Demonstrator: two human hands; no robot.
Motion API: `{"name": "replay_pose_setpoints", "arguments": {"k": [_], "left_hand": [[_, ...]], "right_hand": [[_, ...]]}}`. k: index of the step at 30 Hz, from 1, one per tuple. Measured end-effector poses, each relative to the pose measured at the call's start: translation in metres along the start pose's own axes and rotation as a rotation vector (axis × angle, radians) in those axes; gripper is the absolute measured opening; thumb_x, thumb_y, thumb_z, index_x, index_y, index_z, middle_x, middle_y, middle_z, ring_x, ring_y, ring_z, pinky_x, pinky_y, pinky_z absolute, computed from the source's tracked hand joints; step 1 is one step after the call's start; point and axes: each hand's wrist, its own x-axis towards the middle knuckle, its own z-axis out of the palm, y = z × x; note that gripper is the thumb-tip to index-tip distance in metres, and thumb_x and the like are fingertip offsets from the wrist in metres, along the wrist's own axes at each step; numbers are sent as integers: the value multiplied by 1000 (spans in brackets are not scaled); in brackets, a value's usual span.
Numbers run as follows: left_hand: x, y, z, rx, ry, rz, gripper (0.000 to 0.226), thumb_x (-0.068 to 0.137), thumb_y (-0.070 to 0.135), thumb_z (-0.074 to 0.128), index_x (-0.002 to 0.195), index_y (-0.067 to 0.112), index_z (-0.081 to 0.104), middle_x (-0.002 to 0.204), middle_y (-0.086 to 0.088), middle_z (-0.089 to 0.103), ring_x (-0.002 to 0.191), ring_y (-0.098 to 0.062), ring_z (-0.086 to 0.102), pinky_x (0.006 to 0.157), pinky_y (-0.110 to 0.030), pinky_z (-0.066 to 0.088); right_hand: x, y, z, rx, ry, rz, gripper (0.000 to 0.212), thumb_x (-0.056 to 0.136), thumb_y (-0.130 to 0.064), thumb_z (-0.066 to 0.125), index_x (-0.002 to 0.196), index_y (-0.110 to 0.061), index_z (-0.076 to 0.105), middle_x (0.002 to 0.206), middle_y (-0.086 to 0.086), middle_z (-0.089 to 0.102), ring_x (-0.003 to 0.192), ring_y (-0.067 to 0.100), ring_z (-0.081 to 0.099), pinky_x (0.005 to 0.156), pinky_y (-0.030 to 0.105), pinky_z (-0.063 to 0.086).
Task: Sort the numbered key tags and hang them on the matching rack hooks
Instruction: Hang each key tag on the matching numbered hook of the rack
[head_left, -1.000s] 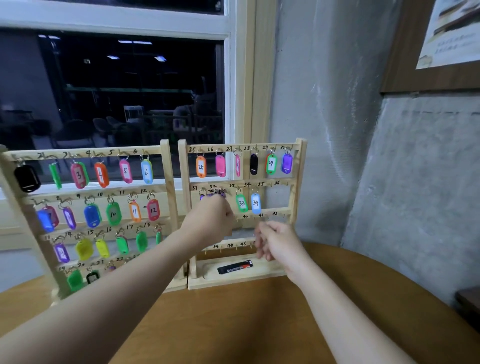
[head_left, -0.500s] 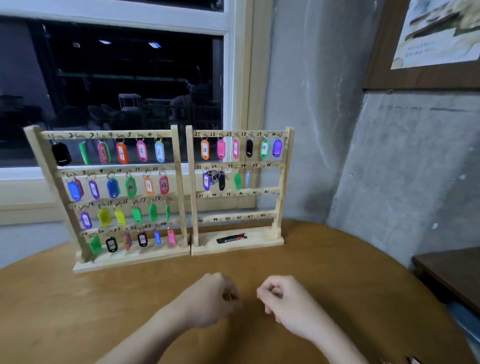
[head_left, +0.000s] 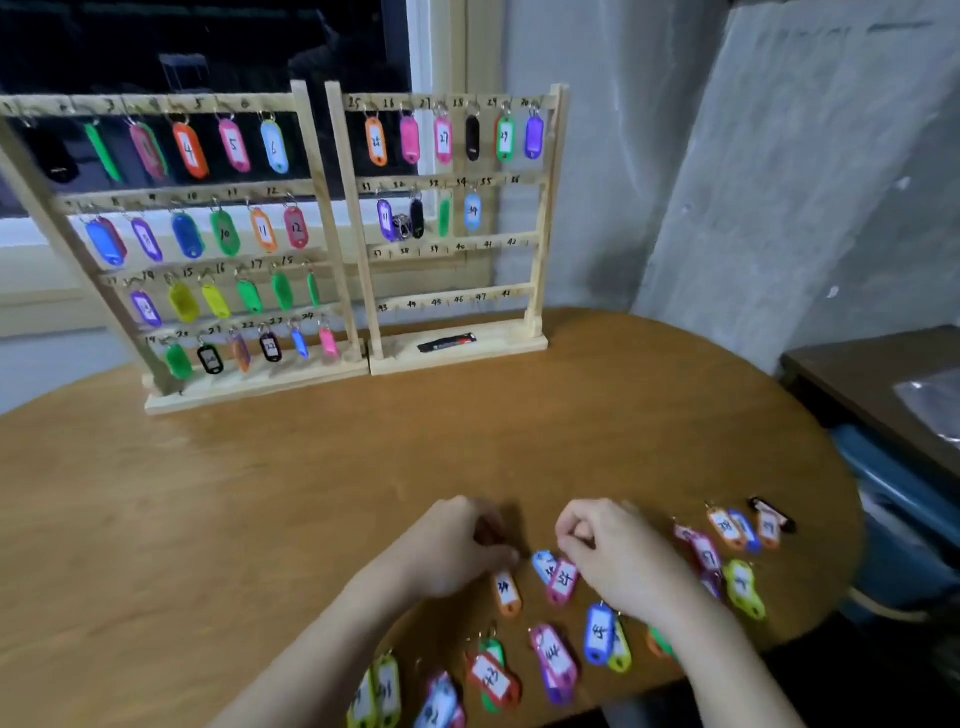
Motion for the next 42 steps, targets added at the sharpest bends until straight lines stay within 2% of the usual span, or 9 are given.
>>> {"name": "replay_pose_setpoints", "arguments": {"k": [3, 7, 12, 19, 22, 27, 32, 36, 42], "left_hand": [[-3, -8, 4, -15, 43, 6, 10, 89, 26, 71, 99, 24, 72, 87, 9, 67, 84, -7, 63, 73, -20, 45], [-8, -17, -3, -68, 26, 6, 8, 91, 23, 70, 98, 25, 72, 87, 12, 68, 78, 0, 61, 73, -15, 44], [-14, -21, -6, -137, -52, 9, 16, 83, 27, 81, 97, 27, 73, 90, 9, 70, 79, 1, 62, 68, -10, 44], [-17, -26, -1, -147, -34, 33, 18, 80, 28, 84, 92, 31, 71, 96, 13, 67, 88, -1, 61, 74, -13, 46], [-18, -27, 0, -138, -40, 68, 16, 82, 24, 81, 94, 30, 71, 99, 14, 66, 92, -1, 60, 79, -15, 47], [-14, -28, 3, -154, -4, 101, 8, 88, 22, 76, 90, 29, 73, 95, 14, 67, 90, -1, 59, 76, -12, 44], [-16, -31, 9, -164, 43, 115, 11, 91, 22, 72, 86, 32, 71, 91, 16, 66, 90, -2, 58, 76, -12, 42], [-15, -32, 12, -160, 84, 140, 15, 92, 23, 72, 83, 34, 68, 88, 17, 65, 89, -3, 59, 76, -13, 41], [-17, -30, 6, -230, 37, 121, 6, 94, 25, 69, 88, 27, 71, 92, 15, 67, 92, -3, 60, 78, -14, 44]], "right_hand": [[-10, 4, 8, -5, 20, 15, 14, 94, -32, 61, 80, -30, 62, 69, -10, 62, 73, 6, 57, 69, 34, 53], [-19, -2, 10, -36, 19, 25, 13, 98, -34, 60, 87, -29, 65, 67, -10, 62, 67, 7, 60, 52, 24, 44], [-22, -7, 16, -63, 26, 19, 8, 98, -37, 63, 95, -30, 65, 69, -11, 60, 68, 4, 58, 51, 17, 34], [-24, 4, 15, -67, 64, 70, 14, 101, -33, 57, 88, -31, 62, 65, -13, 64, 63, 4, 59, 54, 22, 47], [-27, 10, 11, -155, 95, 74, 12, 102, -34, 55, 92, -33, 61, 75, -17, 65, 68, 3, 61, 57, 23, 52], [-29, 9, 7, -170, 127, 74, 8, 101, -39, 57, 96, -33, 57, 73, -16, 64, 65, 2, 60, 52, 19, 42], [-31, 9, 8, -196, 95, 135, 25, 97, -52, 59, 88, -29, 60, 68, -11, 64, 62, 5, 61, 57, 25, 53], [-27, 7, 13, -184, 69, 156, 34, 91, -64, 59, 89, -30, 64, 76, -13, 68, 69, 5, 65, 66, 33, 60], [-20, 4, 18, -177, 99, 151, 32, 97, -51, 59, 78, -26, 61, 59, -8, 61, 57, 8, 60, 56, 29, 54]]}}
